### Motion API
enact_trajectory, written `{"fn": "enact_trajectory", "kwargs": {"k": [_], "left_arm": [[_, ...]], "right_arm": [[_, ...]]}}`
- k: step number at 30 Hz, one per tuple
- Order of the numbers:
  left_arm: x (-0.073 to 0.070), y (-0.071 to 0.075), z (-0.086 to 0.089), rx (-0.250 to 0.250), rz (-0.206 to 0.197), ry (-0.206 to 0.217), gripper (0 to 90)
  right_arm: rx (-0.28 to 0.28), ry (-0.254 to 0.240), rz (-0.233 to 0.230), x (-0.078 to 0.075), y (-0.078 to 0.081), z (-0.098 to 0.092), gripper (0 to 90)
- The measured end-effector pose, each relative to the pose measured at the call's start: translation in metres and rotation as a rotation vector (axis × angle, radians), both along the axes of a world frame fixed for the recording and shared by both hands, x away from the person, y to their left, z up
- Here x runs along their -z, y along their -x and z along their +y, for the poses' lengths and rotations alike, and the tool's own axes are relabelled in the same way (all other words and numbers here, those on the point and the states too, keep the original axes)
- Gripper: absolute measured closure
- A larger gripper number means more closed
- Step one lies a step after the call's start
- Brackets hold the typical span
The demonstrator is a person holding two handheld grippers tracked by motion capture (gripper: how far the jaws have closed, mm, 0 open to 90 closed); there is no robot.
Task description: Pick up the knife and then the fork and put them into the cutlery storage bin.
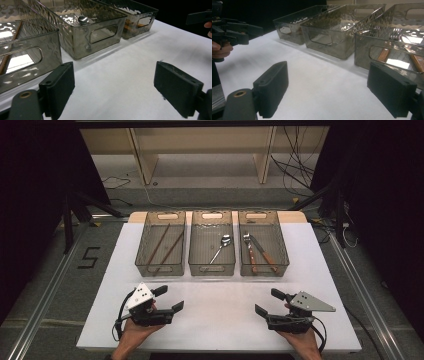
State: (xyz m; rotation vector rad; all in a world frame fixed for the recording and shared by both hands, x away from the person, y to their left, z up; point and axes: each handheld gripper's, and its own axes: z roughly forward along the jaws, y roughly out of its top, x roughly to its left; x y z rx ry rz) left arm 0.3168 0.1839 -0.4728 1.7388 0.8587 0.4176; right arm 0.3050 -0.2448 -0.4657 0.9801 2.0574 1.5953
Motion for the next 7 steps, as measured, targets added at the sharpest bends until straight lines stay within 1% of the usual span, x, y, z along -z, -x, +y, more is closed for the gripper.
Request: {"fn": "enact_trajectory", "kwargs": {"k": [7], "left_arm": [[0.0000, -0.0001, 0.0000, -0.001, 0.000, 0.001, 16.7]], "right_arm": [[-0.001, 0.002, 0.002, 0.0004, -0.0006, 0.0004, 18.0]]}}
